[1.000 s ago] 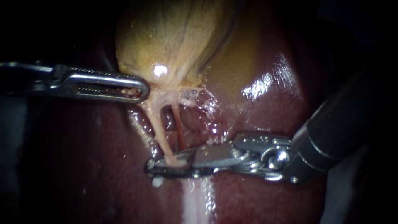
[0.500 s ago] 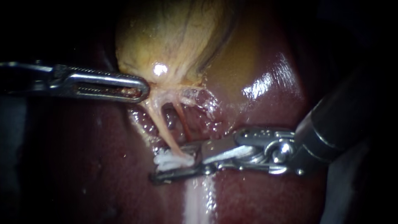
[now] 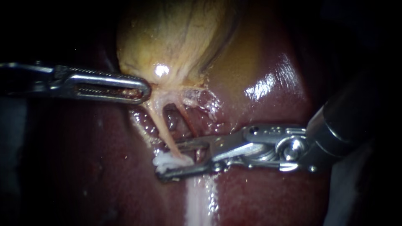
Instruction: Going back second clip left tube
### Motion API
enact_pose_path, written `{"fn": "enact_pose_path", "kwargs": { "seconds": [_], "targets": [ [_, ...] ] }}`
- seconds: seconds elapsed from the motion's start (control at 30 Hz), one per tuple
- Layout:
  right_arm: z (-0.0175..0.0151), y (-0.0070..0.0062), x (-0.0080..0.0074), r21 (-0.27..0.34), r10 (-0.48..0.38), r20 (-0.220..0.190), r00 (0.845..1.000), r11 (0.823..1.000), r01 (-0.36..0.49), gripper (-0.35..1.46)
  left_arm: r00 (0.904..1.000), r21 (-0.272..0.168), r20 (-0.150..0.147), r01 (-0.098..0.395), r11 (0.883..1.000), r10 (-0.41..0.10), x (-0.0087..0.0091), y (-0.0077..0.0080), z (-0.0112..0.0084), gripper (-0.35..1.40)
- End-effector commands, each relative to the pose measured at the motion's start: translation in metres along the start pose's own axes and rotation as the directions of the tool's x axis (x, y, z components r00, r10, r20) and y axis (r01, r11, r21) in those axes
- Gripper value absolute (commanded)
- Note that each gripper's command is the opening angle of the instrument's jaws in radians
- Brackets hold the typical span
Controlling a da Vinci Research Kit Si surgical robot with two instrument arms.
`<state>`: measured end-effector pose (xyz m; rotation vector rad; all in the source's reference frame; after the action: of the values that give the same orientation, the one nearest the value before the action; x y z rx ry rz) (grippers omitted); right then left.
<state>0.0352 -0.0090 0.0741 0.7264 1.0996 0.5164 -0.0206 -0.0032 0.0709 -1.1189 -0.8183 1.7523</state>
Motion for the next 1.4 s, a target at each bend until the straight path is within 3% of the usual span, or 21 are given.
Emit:
{"fn": "enact_pose_path", "kwargs": {
  "seconds": [0.03,0.37,0.8,1.13,1.4],
  "targets": [
    [-0.0005,0.0000,0.0001,0.004,-0.002,-0.002,1.000,1.000,0.002,0.49,1.0000,0.000,0.000,0.000,1.000,0.000,0.0000,0.0000,0.0000,-0.35],
    [-0.0066,-0.0008,0.0026,0.030,-0.080,-0.006,0.997,0.996,0.080,0.49,1.0000,0.000,0.000,-0.001,1.000,0.001,0.0000,-0.0001,-0.0001,-0.35],
    [-0.0138,-0.0005,0.0048,0.023,-0.188,-0.016,0.982,0.982,0.188,0.49,1.0000,0.000,0.000,0.000,1.000,0.000,0.0001,-0.0002,0.0001,-0.35],
    [-0.0149,-0.0006,0.0047,0.028,-0.199,-0.015,0.980,0.980,0.199,0.49,1.0000,0.006,-0.004,0.001,1.000,-0.001,0.0006,-0.0011,0.0016,-0.35],
    [-0.0152,-0.0007,0.0046,0.030,-0.199,-0.015,0.980,0.979,0.200,0.49,1.0000,0.010,-0.006,-0.005,1.000,0.005,0.0003,-0.0027,0.0051,-0.35]
  ]
}}
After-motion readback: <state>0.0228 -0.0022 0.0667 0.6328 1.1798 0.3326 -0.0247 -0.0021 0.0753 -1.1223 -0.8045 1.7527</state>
